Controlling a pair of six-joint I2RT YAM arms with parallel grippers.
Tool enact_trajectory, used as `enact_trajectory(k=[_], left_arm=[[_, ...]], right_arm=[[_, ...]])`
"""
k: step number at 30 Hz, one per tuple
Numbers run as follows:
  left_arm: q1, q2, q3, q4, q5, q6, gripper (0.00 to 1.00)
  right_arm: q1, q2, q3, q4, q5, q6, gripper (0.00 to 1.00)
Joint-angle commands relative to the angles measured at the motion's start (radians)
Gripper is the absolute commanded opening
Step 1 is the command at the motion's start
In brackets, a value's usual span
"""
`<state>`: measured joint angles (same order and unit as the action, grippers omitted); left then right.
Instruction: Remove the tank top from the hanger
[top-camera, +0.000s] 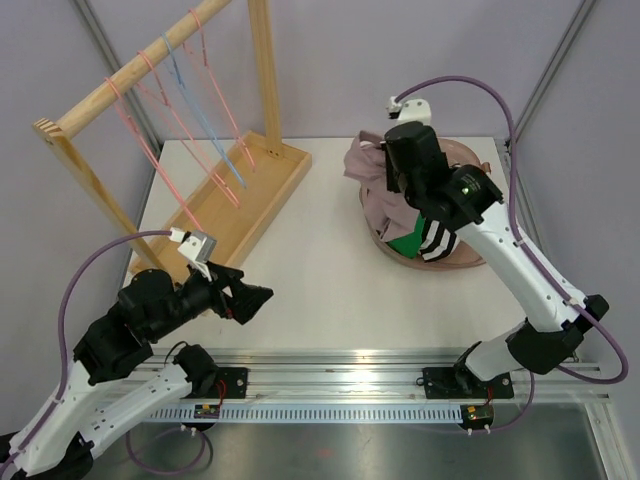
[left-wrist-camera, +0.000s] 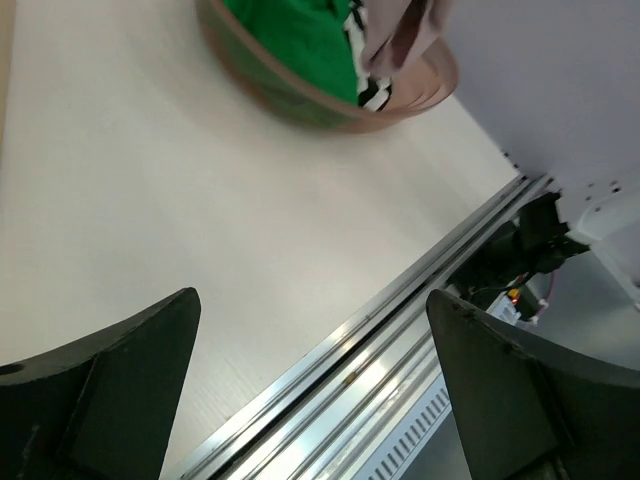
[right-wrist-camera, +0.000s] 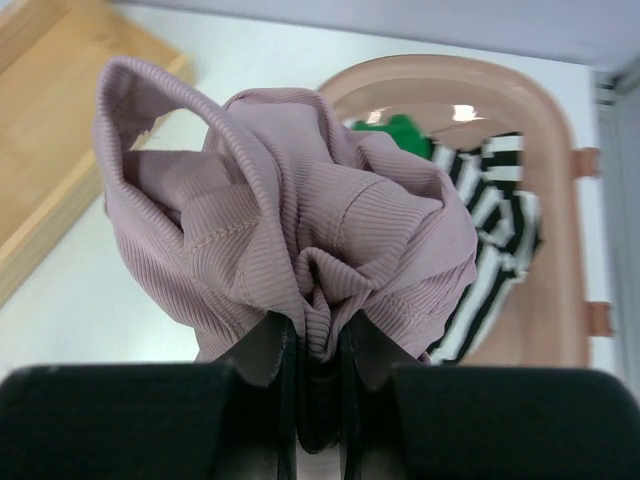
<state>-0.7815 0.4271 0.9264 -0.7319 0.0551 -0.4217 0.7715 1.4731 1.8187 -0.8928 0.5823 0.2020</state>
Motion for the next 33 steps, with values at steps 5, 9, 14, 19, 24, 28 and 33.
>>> enact_trajectory(k=[5,9,14,19,24,28,33], left_arm=[[-0.004,0.009,-0.098,-0.003,-0.144,0.008,0.99],[-0.004,0.013,-0.124,0.023,-0.196,0.005,0.99],[0.007,0.045,-0.115,0.006,-0.238,-0.003,0.99],[0.019,0.045,-0.116,0.002,-0.244,-0.005,0.99],[0.056,-0.001,-0.116,-0.007,-0.307,-0.028,0.99],[0.207,-0.019,-0.116,-0.003,-0.313,-0.028,0.99],[0.362,-0.014,-0.121,0.02,-0.247,-0.003,0.99]], right_arm=[[-0.274,0.007,0.038,-0.046,0.021,-0.061,0.0],[-0.417,0.061,-0.005,0.02,-0.076,-0.053,0.0],[-0.558,0.171,-0.042,0.11,-0.232,-0.023,0.0],[-0.63,0.364,-0.047,0.163,-0.28,-0.003,0.03],[-0.644,0.483,-0.096,0.207,-0.315,-0.016,0.12],[-0.643,0.486,-0.082,0.173,-0.288,-0.016,0.49],[-0.643,0.382,-0.001,0.092,-0.25,-0.018,0.99]])
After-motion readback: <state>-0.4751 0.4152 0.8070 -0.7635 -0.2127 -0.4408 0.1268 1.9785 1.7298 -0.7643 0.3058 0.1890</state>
